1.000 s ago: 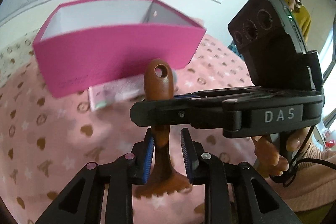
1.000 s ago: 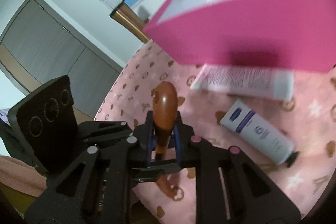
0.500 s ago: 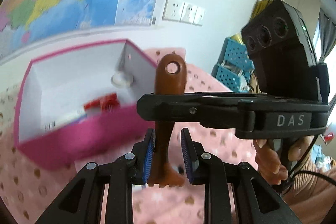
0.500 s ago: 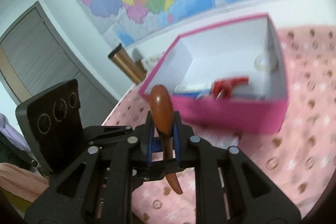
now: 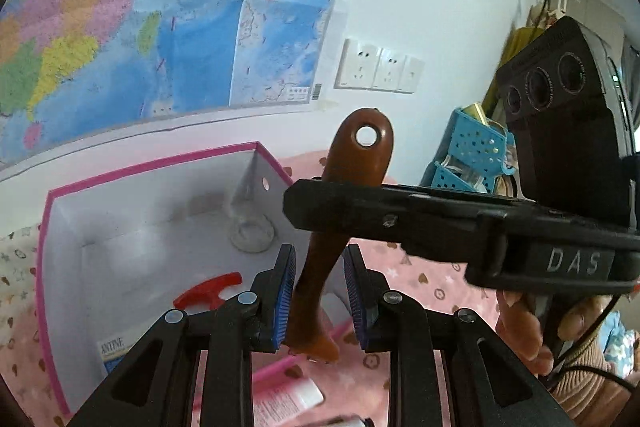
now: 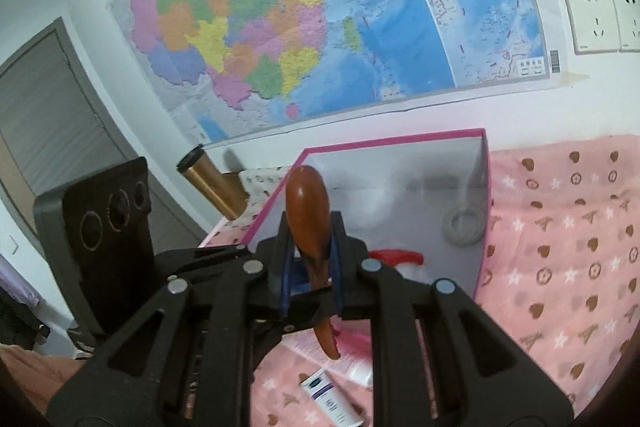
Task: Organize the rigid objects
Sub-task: 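Carry the wooden massager into the magenta box and release it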
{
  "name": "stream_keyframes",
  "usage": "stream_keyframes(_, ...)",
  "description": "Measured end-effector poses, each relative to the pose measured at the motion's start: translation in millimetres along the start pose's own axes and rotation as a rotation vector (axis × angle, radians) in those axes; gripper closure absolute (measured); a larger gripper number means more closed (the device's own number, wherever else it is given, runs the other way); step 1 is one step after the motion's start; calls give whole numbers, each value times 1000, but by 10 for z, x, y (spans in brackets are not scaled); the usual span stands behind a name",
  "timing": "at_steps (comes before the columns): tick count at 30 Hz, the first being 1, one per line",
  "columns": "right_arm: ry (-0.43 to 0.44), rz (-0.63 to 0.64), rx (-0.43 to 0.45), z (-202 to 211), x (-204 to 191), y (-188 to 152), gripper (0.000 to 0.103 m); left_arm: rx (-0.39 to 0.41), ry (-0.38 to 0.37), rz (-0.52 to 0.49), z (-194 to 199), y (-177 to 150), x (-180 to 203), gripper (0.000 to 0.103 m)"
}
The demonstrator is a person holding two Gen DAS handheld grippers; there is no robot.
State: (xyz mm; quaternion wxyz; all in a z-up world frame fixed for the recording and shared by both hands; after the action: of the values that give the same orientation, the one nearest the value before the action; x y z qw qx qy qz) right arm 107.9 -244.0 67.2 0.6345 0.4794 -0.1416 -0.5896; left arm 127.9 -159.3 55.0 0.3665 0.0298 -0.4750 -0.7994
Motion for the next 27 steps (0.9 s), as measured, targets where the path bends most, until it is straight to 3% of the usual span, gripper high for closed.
stream_keyframes(8, -65, -26, -58, -375, 256, 3, 84, -70, 25, 71, -381, -19, -245, 79)
stream_keyframes(14, -179, -14, -92, -554, 398, 13, 81, -103, 67, 113, -529, -33, -396, 79)
stream_keyframes(16, -210, -38, -106, -588, 465, 2, 66, -111, 102, 108, -519, -56, -419, 76)
stream_keyframes(19, -281, -33, -101, -566, 500, -70, 60, -104, 127, 96, -461, -74, -437, 76)
stream_keyframes(27, -209, 14, -57, -269, 305, -364, 60, -43, 137, 74, -149, -152, -417, 74)
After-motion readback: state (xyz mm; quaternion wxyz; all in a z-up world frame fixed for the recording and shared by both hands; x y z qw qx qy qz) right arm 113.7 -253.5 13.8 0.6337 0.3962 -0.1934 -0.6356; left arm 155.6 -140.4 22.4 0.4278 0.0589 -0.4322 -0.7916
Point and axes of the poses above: each gripper's, at about its wrist camera, not at the fingertips, and z roughly against the way its jaws point, x to its right, y to its top, the point moved 4 cm from there along -z, roughly the way its jaws point, and after that the axes turned 9 degrees about -y, right-handed, at the moved point
